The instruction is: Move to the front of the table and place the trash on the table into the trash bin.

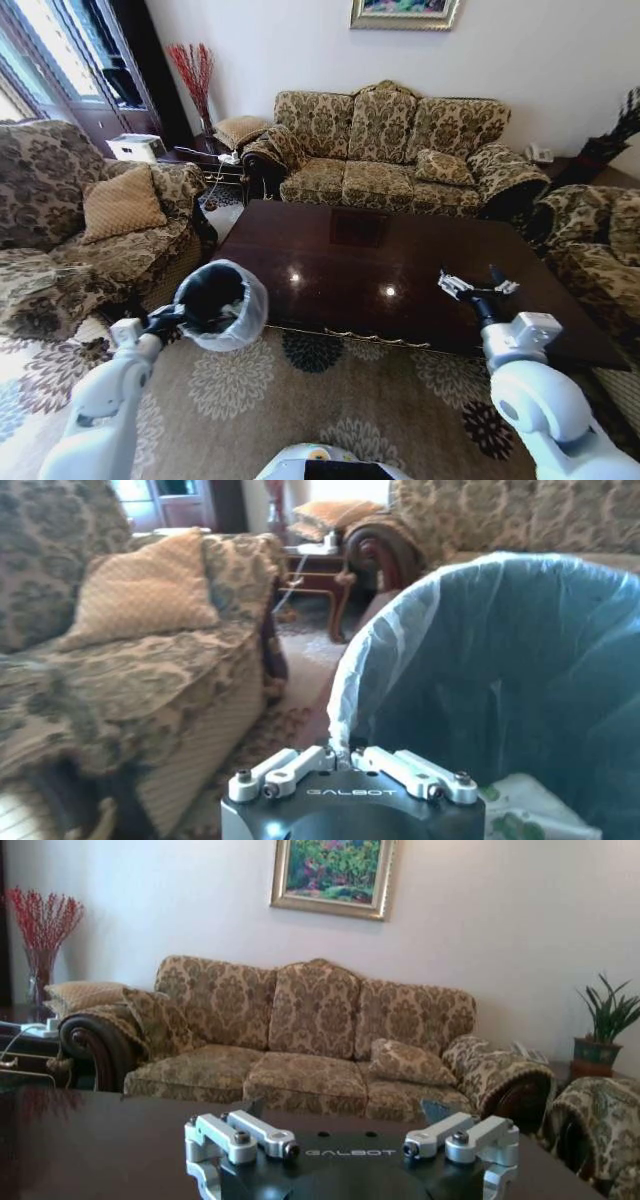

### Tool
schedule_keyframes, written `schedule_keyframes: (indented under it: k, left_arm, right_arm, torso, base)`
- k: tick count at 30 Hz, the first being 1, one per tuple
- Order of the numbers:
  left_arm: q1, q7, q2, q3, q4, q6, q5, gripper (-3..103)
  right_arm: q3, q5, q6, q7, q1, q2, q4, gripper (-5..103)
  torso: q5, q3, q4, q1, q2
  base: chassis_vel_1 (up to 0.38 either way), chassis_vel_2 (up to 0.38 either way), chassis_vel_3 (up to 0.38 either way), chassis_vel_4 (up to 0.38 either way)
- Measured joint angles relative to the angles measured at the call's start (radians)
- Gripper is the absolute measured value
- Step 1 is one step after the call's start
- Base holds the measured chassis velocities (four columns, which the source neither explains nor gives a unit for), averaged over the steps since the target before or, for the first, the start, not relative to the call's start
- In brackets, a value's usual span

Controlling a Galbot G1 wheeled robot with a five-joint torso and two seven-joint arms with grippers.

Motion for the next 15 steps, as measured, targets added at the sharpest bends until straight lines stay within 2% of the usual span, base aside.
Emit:
schedule_keyframes:
  k: [3, 6, 7, 8, 9, 10, 11, 15]
  left_arm:
    - [0.01, 0.014, 0.0, -0.037, 0.03, -0.008, 0.002, 2]
    - [0.024, 0.002, 0.005, -0.085, 0.037, -0.025, -0.061, 2]
    - [0.024, 0.001, 0.013, -0.109, 0.017, -0.008, -0.098, 2]
    - [0.024, 0.001, 0.013, -0.109, 0.017, -0.008, -0.098, 2]
    - [0.022, 0.003, 0.027, -0.119, -0.002, 0.007, -0.148, 2]
    - [0.021, 0.004, 0.037, -0.118, -0.012, 0.018, -0.182, 2]
    - [0.012, 0.008, 0.053, -0.107, -0.031, 0.035, -0.224, 2]
    - [-0.01, 0.01, 0.072, -0.094, -0.074, 0.06, -0.274, 2]
  right_arm:
    - [-0.015, -0.003, 0.002, 0.001, 0.011, 0.0, -0.016, 100]
    - [-0.039, -0.012, 0.004, 0.001, 0.025, 0.002, -0.037, 100]
    - [-0.051, -0.017, 0.004, 0.001, 0.031, 0.004, -0.047, 100]
    - [-0.051, -0.017, 0.004, 0.001, 0.031, 0.004, -0.047, 100]
    - [-0.065, -0.025, 0.006, 0.001, 0.04, 0.008, -0.061, 100]
    - [-0.073, -0.029, 0.008, 0.0, 0.046, 0.011, -0.07, 100]
    - [-0.089, -0.036, 0.012, -0.003, 0.061, 0.017, -0.089, 100]
    - [-0.102, -0.037, 0.012, -0.006, 0.077, 0.021, -0.106, 100]
  torso:
    - [0.0008, 0.0, 0.0001, 0.0, 0.0]
    - [-0.0004, 0.0, 0.0003, 0.0, 0.0]
    - [0.0, 0.0, 0.0005, 0.0, 0.0]
    - [0.0, 0.0, 0.0005, 0.0, 0.0]
    - [0.0014, 0.0, 0.0008, 0.0, 0.0]
    - [0.0014, 0.0, 0.0008, 0.0, 0.0]
    - [-0.0004, 0.0, 0.0008, 0.0, 0.0]
    - [0.0002, 0.0, 0.0, 0.0, 0.0]
  base:
    - [0.0, 0.0, 0.0, 0.0]
    - [0.0, 0.0, 0.0, 0.0]
    - [0.0, 0.0, 0.0, 0.0]
    - [0.0, 0.0, 0.0, 0.0]
    - [0.0, 0.0, 0.0, 0.0]
    - [0.0, 0.0, 0.0, 0.0]
    - [0.0, 0.0, 0.0, 0.0]
    - [0.0, 0.0, 0.0, 0.0]
